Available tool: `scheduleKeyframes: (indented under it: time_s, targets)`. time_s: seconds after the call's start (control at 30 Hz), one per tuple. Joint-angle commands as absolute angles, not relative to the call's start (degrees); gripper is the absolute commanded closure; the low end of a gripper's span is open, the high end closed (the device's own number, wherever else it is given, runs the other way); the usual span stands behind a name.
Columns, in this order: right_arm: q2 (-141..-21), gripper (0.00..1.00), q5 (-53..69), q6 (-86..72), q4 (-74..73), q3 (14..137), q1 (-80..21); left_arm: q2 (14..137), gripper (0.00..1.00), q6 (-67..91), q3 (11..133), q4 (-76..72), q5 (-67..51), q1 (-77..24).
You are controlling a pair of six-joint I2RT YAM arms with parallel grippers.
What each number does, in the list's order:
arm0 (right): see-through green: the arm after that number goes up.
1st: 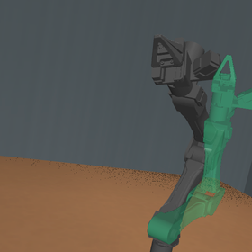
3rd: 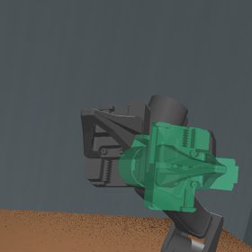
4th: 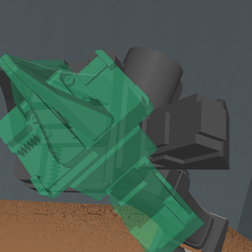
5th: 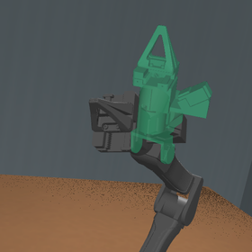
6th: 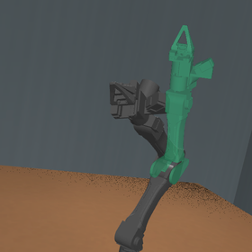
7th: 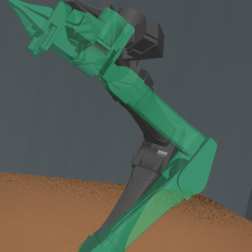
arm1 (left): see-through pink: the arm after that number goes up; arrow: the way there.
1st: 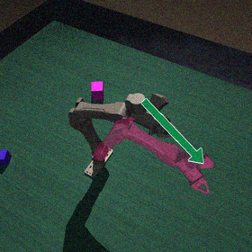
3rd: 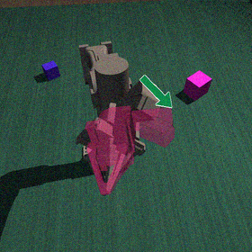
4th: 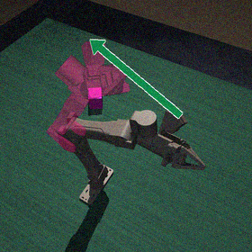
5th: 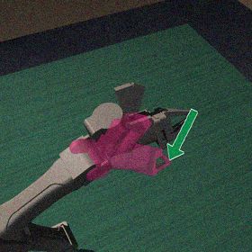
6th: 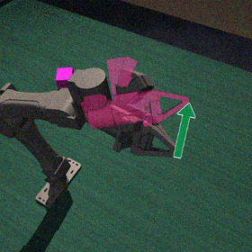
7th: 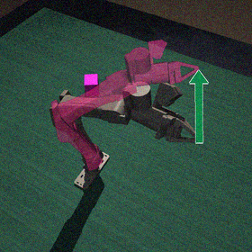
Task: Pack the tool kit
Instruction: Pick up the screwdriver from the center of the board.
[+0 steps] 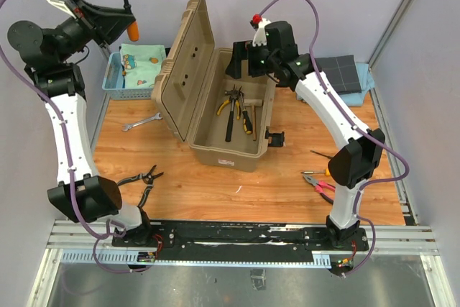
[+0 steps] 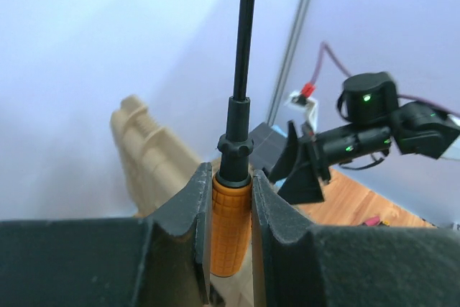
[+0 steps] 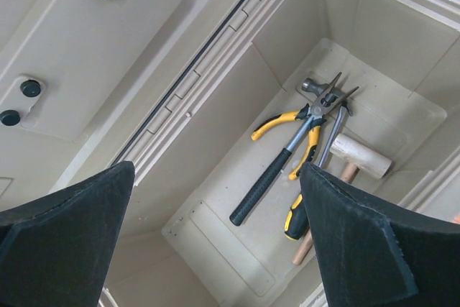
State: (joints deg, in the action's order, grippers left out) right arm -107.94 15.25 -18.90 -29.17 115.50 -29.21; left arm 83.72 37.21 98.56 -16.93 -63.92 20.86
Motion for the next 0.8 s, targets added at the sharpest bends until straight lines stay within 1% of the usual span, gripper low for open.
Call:
scheduleKeyframes:
  time_s: [0.0, 0.23, 0.53, 0.77]
  targets:
    - [-105.8, 0.00, 18.5, -17.6, -25.6, 115.9, -28.1, 86.3, 1.00, 43.6, 104.3, -24.4, -61.8, 17.6]
    - [-100.7, 0.00, 25.5, -17.6, -14.7, 109.3, -28.2, 91.6, 1.00, 45.3, 108.8, -24.5, -63.2, 8.7]
    - [-93.7, 0.00, 28.2, -16.2, -4.1, 103.0, -28.1, 95.0, 1.00, 44.7, 107.1, -24.5, -61.1, -3.4]
    - [-91.2, 0.02, 30.8, -17.0, 0.4, 100.5, -28.1, 96.6, 1.00, 43.6, 105.7, -24.5, -59.7, -10.9]
